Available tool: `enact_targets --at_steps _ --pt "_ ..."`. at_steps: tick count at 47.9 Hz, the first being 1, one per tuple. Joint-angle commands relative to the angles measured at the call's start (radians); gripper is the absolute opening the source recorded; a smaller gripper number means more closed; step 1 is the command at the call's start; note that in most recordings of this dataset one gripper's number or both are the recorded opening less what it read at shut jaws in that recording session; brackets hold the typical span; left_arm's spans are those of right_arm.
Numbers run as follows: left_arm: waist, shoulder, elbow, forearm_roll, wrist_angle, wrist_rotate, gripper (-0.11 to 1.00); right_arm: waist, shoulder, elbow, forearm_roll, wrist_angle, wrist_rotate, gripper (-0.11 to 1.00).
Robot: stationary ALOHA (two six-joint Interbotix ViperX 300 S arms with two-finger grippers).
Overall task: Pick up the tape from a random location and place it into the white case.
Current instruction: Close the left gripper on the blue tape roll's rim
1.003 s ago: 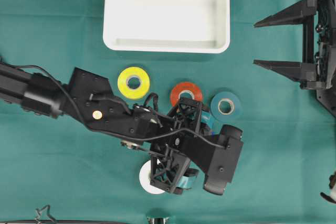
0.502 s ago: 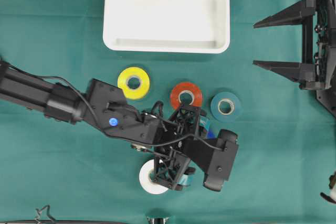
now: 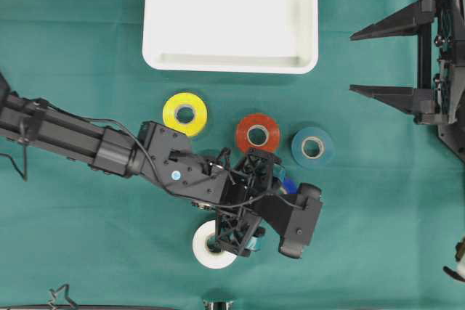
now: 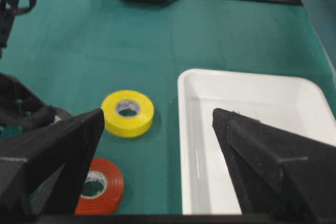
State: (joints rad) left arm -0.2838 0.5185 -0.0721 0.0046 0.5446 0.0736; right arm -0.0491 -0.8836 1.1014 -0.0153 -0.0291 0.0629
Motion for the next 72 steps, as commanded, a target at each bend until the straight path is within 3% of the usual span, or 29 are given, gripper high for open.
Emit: enact_targets --at_steps 1,10,31,35,44,46,72 --pt "0.000 -0.009 -0.012 0.002 -0.023 0.014 0.99 0.000 0.005 -0.025 0.000 -0.002 -0.003 0.92" --pt "0.000 0.020 -0.023 0.002 -0.031 0.044 0.99 0.000 0.005 -0.025 -0.002 -0.002 -0.005 0.92" --pt "0.002 0.032 -0.020 0.002 -0.031 0.041 0.96 -0.002 0.009 -0.025 -0.002 -0.002 -0.005 0.92" --pt "0.002 0.031 -0.021 0.002 -0.031 0.041 0.85 -0.002 0.009 -0.025 -0.002 -0.002 -0.005 0.92" --pt "0.003 0.029 -0.023 0.002 -0.026 0.041 0.31 0.000 0.011 -0.025 -0.002 -0.002 -0.003 0.92" --pt "0.002 0.028 -0.023 0.000 -0.026 0.041 0.25 -0.002 0.012 -0.025 -0.002 -0.002 -0.005 0.92" --pt "0.003 0.003 -0.021 -0.002 -0.006 0.041 0.25 0.000 0.012 -0.026 -0.002 -0.002 -0.005 0.92"
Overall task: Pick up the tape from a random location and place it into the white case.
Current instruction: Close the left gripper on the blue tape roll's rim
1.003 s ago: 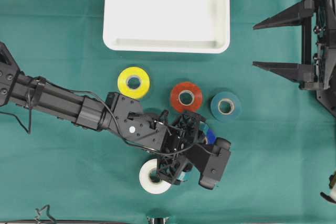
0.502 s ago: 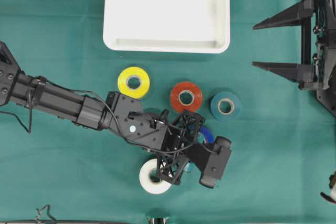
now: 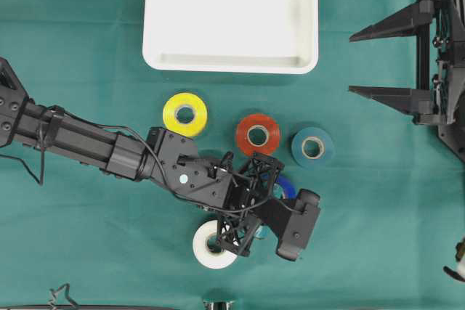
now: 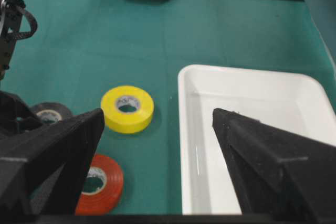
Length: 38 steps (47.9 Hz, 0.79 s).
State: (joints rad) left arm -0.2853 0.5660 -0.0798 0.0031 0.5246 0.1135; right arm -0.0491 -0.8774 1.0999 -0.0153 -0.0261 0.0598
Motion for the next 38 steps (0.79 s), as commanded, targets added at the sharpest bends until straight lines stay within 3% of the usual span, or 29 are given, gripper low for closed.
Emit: enact_targets --at_steps 1,24,38 --pt "0.003 -0.048 -0.015 0.000 0.015 0.002 0.25 -0.002 0.006 -0.025 -0.002 -0.005 -0.002 0.92" --pt "-0.005 -0.175 -0.038 0.000 0.061 0.002 0.25 0.000 0.006 -0.026 -0.002 -0.003 0.000 0.92" --pt "-0.015 -0.304 -0.091 0.000 0.173 0.005 0.25 -0.002 0.005 -0.028 -0.002 0.002 0.000 0.92"
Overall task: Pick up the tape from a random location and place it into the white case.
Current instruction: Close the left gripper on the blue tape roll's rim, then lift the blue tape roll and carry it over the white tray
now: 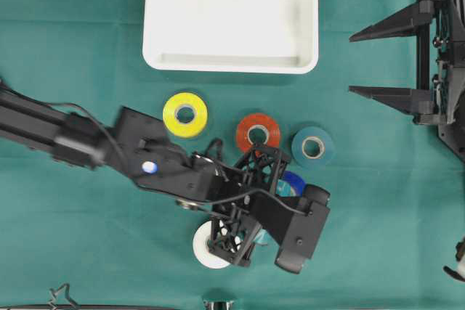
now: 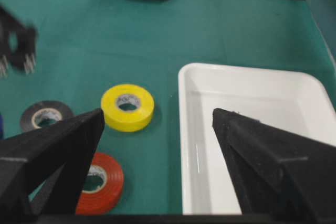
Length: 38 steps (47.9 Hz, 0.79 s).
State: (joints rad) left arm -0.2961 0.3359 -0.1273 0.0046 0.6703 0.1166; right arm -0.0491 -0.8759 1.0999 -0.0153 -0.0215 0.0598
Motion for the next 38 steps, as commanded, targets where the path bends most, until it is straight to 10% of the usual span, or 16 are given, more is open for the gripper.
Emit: enact_targets --at_steps 1,38 --pt "-0.005 -0.078 -0.051 -0.002 0.041 0.002 0.25 -0.002 0.003 -0.028 -0.002 -0.003 0.000 0.92" --pt "-0.011 -0.150 -0.278 0.006 0.321 0.002 0.25 -0.002 0.000 -0.031 -0.002 0.014 -0.002 0.92"
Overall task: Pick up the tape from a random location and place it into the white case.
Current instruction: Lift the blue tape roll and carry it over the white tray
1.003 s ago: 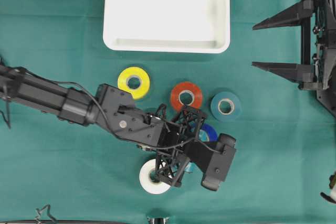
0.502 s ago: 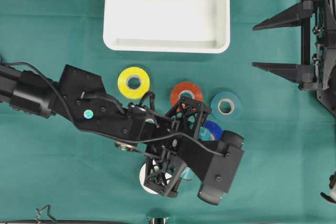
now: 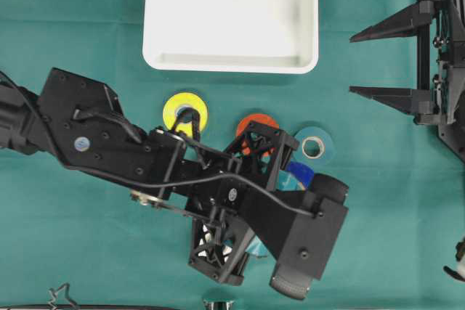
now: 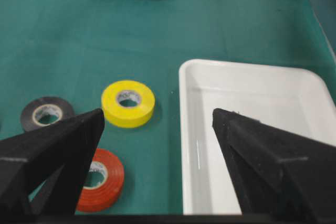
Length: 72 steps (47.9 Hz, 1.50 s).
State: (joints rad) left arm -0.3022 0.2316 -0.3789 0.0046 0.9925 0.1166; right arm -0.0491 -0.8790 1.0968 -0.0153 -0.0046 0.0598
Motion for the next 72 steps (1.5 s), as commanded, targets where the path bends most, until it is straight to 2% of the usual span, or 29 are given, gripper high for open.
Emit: enact_targets --at_steps 1,51,60,72 --pt "-0.005 -0.046 -0.025 0.006 -0.002 0.002 0.25 -0.002 0.005 -0.028 -0.002 -0.003 -0.002 0.92" --pt "0.014 -0.057 -0.009 0.006 0.006 0.002 0.25 -0.002 0.006 -0.028 -0.003 0.002 -0.003 0.92" --pt "0.086 -0.074 0.037 0.006 -0.006 0.002 0.25 -0.002 0.006 -0.028 -0.009 0.002 -0.003 0.92" --pt "0.232 -0.110 0.152 0.006 -0.049 0.002 0.25 -0.002 0.008 -0.026 -0.009 0.003 -0.002 0.92"
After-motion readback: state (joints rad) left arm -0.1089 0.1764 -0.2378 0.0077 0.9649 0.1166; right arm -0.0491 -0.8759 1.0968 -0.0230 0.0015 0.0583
